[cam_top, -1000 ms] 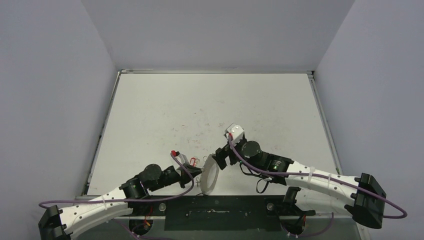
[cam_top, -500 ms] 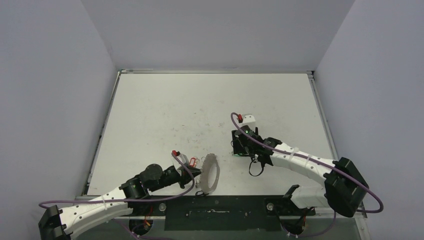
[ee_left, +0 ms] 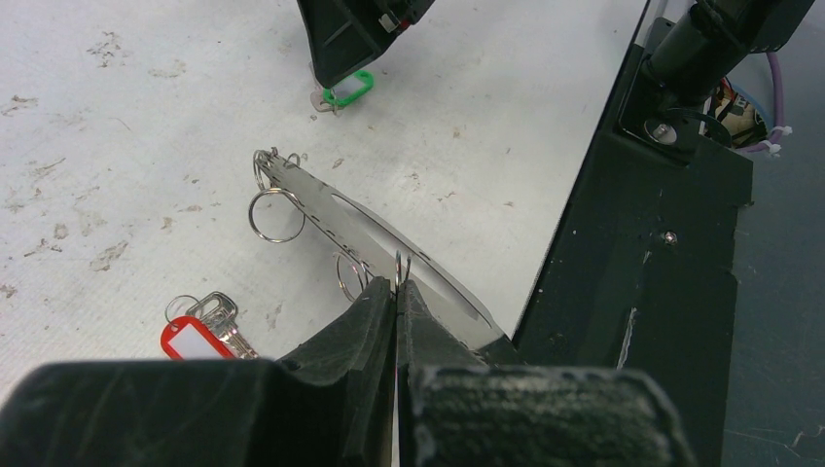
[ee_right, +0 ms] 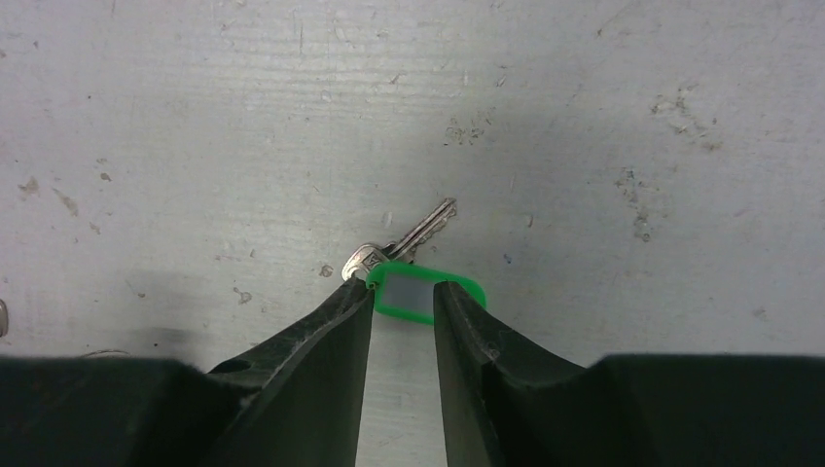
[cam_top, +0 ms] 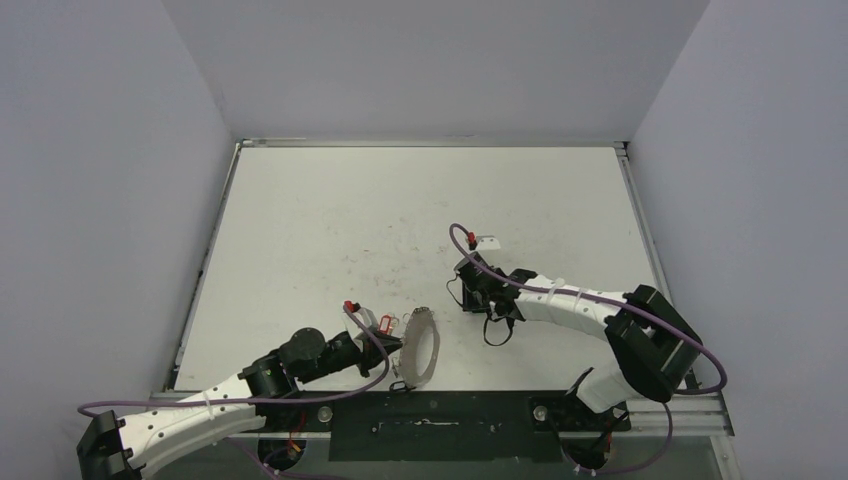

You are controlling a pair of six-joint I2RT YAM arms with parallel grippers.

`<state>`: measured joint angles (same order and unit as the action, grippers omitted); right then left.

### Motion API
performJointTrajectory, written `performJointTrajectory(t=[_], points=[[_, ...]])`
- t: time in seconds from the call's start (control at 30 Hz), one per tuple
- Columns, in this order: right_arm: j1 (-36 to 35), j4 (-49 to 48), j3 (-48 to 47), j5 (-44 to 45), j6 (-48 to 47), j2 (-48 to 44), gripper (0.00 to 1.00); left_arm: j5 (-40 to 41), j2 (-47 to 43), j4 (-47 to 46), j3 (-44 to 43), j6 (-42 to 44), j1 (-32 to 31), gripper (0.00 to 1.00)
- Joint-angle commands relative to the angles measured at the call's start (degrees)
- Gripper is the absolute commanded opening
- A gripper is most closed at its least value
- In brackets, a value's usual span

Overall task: Put the keys on the keyring
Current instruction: Pick up the key from the center of the board.

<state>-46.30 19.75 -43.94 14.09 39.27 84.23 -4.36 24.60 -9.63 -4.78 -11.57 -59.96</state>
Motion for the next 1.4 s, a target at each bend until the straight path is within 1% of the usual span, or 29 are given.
performJointTrajectory(t=[0.0, 0.17, 0.23, 0.3, 0.37, 0.4, 0.5, 0.63, 0.77, 0.9, 0.97, 1.27, 1.37], points=[[-0.1, -2.1, -2.6, -1.2, 2.5, 1.8, 0.3, -0.2, -0.4, -2.1, -2.8, 0.4, -0.3, 0.0], [-0.2, -2.9, -2.1, -1.5, 3.0, 2.2, 0.3, -0.2, -0.4, -2.2, -2.7, 0.5, -0.3, 0.0], [-0.2, -3.3, -2.0, -2.4, 3.1, 2.5, 0.26, -0.2, -0.4, -2.2, -2.7, 0.7, -0.3, 0.0], [-0.2, -3.5, -2.1, -3.2, 3.4, 2.4, 0.26, -0.2, -0.4, -2.2, -2.7, 0.7, -0.3, 0.0], [-0.3, -4.1, -1.9, -3.7, 3.5, 1.7, 0.29, -0.3, -0.4, -2.2, -2.8, 0.7, -0.3, 0.0], [-0.3, -4.1, -1.8, -3.7, 3.4, 1.3, 0.34, -0.3, -0.4, -2.2, -2.8, 0.7, -0.3, 0.0], [-0.3, -3.1, -2.4, -3.7, 3.4, 0.2, 0.43, -0.4, -0.4, -2.2, -2.8, 0.6, -0.4, 0.0], [-1.1, -1.2, -3.6, -3.3, 3.5, 0.6, 0.45, -0.4, -0.4, -2.2, -2.7, 0.5, -0.3, 0.0], [-2.2, -0.9, -4.2, -3.2, 4.0, 2.5, 0.41, -0.4, -0.4, -2.1, -2.7, 0.3, -0.3, 0.0], [-3.1, -0.7, -4.5, -2.8, 4.5, 3.3, 0.27, -0.6, -0.6, -1.7, -2.8, 0.3, -0.3, 0.0], [-3.2, 0.5, -5.1, -2.0, 4.6, 3.5, 0.26, -0.7, -0.6, -1.7, -2.9, 0.6, -0.3, 0.0], [-5.1, 4.4, -6.6, 3.2, 3.8, 2.8, 0.39, -0.8, -0.9, -1.9, -2.8, 0.9, -0.3, 0.0], [-6.2, 5.6, -7.3, 5.0, 3.6, 2.8, 0.4, -0.8, -0.9, -1.9, -2.7, 0.9, -0.3, 0.0]])
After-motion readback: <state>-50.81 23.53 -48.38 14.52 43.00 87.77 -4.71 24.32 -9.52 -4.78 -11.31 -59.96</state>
